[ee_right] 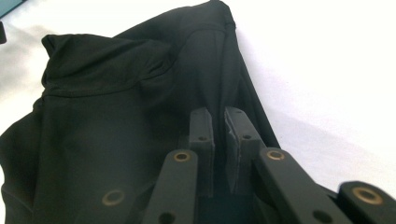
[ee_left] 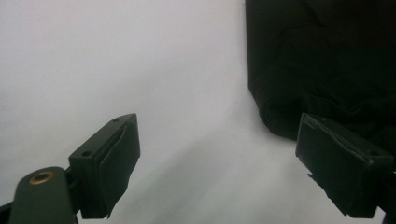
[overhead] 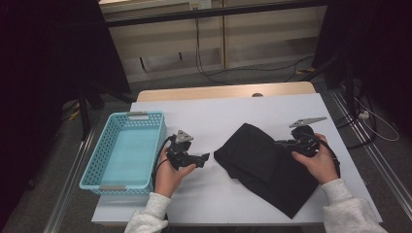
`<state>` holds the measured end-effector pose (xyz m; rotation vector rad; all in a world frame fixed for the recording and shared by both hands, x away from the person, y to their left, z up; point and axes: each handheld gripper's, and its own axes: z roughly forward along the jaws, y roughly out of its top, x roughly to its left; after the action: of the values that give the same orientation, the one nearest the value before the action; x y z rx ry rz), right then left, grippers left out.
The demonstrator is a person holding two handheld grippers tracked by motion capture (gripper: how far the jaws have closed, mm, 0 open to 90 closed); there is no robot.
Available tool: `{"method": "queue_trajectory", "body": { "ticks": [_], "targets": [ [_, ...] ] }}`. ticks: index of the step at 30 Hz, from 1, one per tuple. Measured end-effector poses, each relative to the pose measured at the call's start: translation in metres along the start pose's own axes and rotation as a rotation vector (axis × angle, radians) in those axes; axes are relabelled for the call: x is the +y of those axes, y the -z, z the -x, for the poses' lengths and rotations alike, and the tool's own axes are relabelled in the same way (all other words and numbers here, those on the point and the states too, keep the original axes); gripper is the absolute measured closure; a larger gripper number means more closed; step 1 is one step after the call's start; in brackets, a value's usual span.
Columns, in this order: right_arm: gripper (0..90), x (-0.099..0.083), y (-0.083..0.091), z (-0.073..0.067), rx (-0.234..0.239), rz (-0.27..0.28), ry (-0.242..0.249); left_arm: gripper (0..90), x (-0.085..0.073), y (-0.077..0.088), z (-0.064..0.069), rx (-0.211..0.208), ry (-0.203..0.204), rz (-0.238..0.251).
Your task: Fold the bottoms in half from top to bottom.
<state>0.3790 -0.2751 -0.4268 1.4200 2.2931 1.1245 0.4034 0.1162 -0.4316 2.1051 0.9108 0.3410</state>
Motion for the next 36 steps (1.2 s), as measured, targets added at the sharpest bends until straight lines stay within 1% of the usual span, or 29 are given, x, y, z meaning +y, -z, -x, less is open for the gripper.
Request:
{"method": "queue_trajectory", "body": {
  "ticks": [1, 3, 5, 8, 9, 10, 12, 14, 16, 19, 23, 25, 28, 29, 30, 34, 35, 36],
  "targets": [
    [82.4, -0.0001, 0.0002, -0.0001, -0.002, 0.002, 0.001, 13.5, -0.0002, 0.0002, -0.0001, 0.0, 0.011, 0.002],
    [82.5, -0.0007, 0.0004, 0.0, 0.001, 0.0, 0.001, 13.1, -0.0001, 0.0006, -0.0012, -0.004, 0.006, 0.002],
    [82.4, -0.0013, 0.0005, 0.0007, -0.001, 0.0, 0.0, 12.7, -0.0003, 0.0005, -0.001, -0.008, 0.022, 0.009],
    [82.5, -0.0017, 0.0012, 0.0012, 0.001, 0.0, -0.005, 12.0, -0.0004, 0.0011, -0.0015, -0.015, 0.018, 0.005],
    [82.5, -0.0016, 0.0013, 0.0007, 0.003, 0.001, -0.005, 11.3, -0.0005, 0.0012, -0.0014, -0.016, 0.024, 0.01],
    [82.5, -0.0015, 0.0012, 0.0003, 0.003, 0.0, -0.004, 11.2, -0.0004, 0.0013, -0.0017, -0.024, 0.022, 0.009],
    [82.5, -0.0014, 0.0012, 0.0006, 0.004, 0.0, -0.006, 10.6, -0.0008, 0.0012, -0.0021, -0.024, 0.021, 0.007],
    [82.5, -0.0017, 0.0012, 0.0014, 0.004, 0.0, -0.005, 10.1, -0.0019, 0.0008, -0.0037, -0.033, 0.028, 0.002],
    [82.5, -0.0017, 0.0015, 0.0015, 0.005, -0.001, -0.008, 9.6, -0.0022, 0.001, -0.0044, -0.03, 0.027, 0.002],
    [82.6, -0.0014, 0.0023, 0.0017, 0.002, 0.01, -0.003, 9.0, -0.0036, 0.0018, -0.0067, -0.026, 0.038, 0.004],
    [82.5, -0.0018, 0.0025, 0.0016, 0.004, 0.006, -0.01, 8.4, -0.0038, 0.0022, -0.007, -0.029, 0.028, 0.005],
    [82.5, -0.0017, 0.0025, 0.0015, 0.003, 0.006, -0.005, 8.2, -0.0039, 0.0021, -0.0072, -0.027, 0.022, 0.001],
    [82.5, -0.0014, 0.0027, 0.0004, 0.003, 0.007, -0.003, 7.8, -0.0042, 0.0015, -0.007, -0.027, 0.024, -0.001],
    [82.5, -0.0014, 0.0028, 0.0003, 0.003, 0.008, -0.002, 7.6, -0.0039, 0.0017, -0.0072, -0.028, 0.012, 0.0],
    [82.5, -0.0015, 0.0027, 0.0002, 0.003, 0.008, -0.003, 7.6, -0.0037, 0.0022, -0.0072, -0.035, 0.017, 0.001],
    [82.5, -0.0019, 0.0025, 0.0001, 0.003, 0.005, -0.004, 7.6, -0.0036, 0.0036, -0.0087, -0.03, 0.012, 0.004],
    [82.5, -0.0018, 0.0027, -0.0004, 0.002, 0.004, -0.003, 7.6, -0.0043, 0.0027, -0.0087, -0.036, 0.023, 0.006],
    [82.5, -0.0017, 0.0029, -0.0006, 0.002, 0.005, -0.002, 7.6, -0.005, 0.0018, -0.0087, -0.035, 0.025, 0.005]
  ]
}}
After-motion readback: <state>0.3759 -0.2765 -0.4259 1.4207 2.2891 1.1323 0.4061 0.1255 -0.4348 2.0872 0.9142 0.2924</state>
